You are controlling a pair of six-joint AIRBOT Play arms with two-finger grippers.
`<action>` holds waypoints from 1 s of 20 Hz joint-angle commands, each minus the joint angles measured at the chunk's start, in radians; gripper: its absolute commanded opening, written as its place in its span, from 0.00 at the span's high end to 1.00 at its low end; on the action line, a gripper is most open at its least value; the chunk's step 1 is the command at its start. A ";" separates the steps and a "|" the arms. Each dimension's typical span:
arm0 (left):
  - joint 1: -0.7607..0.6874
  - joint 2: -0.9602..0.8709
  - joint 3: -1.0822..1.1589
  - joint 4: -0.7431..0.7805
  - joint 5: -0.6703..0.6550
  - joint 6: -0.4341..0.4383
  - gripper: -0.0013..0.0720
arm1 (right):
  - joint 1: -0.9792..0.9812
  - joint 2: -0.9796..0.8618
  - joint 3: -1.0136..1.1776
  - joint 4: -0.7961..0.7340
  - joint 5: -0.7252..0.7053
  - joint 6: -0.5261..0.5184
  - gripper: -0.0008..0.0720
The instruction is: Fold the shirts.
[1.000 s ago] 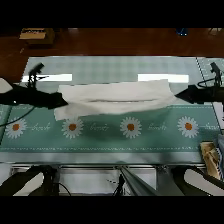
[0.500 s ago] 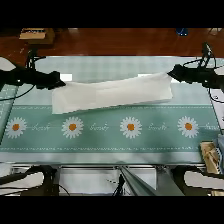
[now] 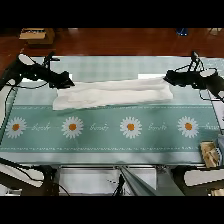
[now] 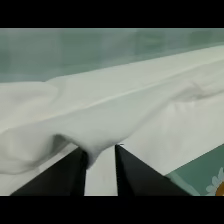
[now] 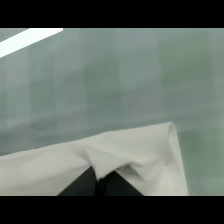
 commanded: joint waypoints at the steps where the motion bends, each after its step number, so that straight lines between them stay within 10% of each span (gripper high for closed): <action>1: 0.017 -0.027 0.013 -0.003 -0.019 0.018 0.52 | 0.001 -0.021 0.002 -0.098 0.007 0.044 0.94; 3: 0.040 -0.026 0.015 -0.003 -0.060 0.014 0.37 | 0.001 -0.021 0.002 -0.106 0.029 0.045 0.92; 5: 0.066 -0.020 0.029 -0.003 -0.138 0.014 0.37 | -0.006 -0.002 0.002 -0.132 0.055 0.038 0.50; 9: 0.104 0.018 0.045 -0.003 -0.225 0.014 0.37 | -0.065 0.091 0.002 -0.421 0.071 0.141 0.44; 11: 0.103 0.038 0.045 -0.005 -0.224 0.015 0.37 | -0.113 0.097 0.002 -0.470 0.088 0.273 0.22; 20: 0.049 0.042 0.045 -0.048 -0.216 0.038 0.37 | -0.121 -0.141 0.002 0.232 0.174 0.040 0.17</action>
